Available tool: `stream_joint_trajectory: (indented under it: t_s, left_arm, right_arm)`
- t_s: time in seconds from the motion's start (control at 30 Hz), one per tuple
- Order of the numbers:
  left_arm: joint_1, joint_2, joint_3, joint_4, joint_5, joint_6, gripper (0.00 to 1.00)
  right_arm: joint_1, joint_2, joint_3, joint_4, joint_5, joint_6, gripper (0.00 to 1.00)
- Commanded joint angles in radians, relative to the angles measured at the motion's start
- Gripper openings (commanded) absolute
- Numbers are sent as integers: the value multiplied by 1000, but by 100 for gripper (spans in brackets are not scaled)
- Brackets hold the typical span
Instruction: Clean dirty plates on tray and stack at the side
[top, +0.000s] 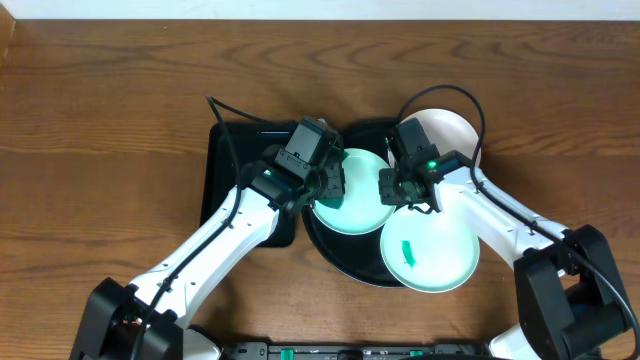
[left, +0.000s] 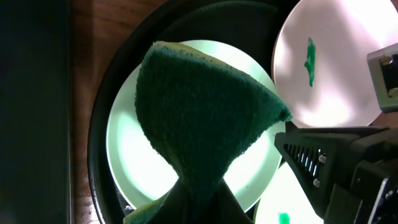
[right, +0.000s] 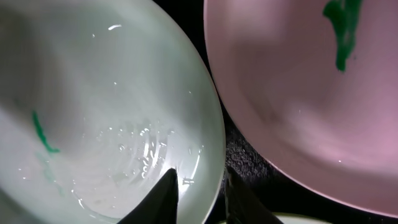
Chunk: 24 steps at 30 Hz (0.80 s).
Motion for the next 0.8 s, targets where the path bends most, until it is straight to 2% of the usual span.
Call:
stream_joint_trajectory:
  t_s: [0.0,0.77]
  left_arm:
    - [2,4,-9,-1,-13,18,8]
    - [2,4,-9,-1,-13,18,8]
  right_arm:
    - [-5,2,-13,5,28,20,21]
    - [-4,7,-35,46,62,47,17]
